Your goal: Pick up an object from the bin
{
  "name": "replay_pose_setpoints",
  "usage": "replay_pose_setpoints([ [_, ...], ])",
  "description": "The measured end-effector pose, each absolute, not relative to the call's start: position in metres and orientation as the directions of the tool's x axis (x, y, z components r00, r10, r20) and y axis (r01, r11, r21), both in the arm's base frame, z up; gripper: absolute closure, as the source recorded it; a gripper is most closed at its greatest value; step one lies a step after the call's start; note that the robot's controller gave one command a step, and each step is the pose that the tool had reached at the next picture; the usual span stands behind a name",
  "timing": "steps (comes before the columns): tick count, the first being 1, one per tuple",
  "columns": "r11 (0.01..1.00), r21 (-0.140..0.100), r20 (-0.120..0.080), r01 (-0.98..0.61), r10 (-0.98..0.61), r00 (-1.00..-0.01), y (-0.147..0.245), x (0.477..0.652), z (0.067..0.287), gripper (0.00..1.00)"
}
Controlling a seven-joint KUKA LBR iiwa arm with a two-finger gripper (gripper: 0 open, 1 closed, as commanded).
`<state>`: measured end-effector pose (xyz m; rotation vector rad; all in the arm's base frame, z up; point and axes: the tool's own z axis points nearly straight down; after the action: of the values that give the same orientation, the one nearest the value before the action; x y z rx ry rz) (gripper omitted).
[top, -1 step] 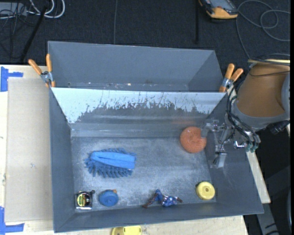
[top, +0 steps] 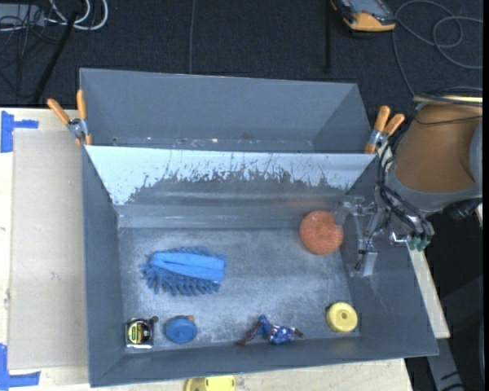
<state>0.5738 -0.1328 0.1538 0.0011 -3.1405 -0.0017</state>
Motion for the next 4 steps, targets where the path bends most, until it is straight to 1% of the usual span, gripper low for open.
replay_pose_setpoints([
  [1,0.989,0.001,-0.004,0.149,0.149,-0.989,-0.149,0.602,0.095,0.00],
  [2,0.986,0.000,-0.006,0.165,0.165,-0.986,-0.150,0.607,0.069,0.00],
  [3,0.921,0.001,0.001,0.389,0.389,-0.921,-0.144,0.595,0.097,0.00],
  [4,0.942,0.000,-0.003,0.336,0.336,-0.942,-0.137,0.596,0.076,0.00],
])
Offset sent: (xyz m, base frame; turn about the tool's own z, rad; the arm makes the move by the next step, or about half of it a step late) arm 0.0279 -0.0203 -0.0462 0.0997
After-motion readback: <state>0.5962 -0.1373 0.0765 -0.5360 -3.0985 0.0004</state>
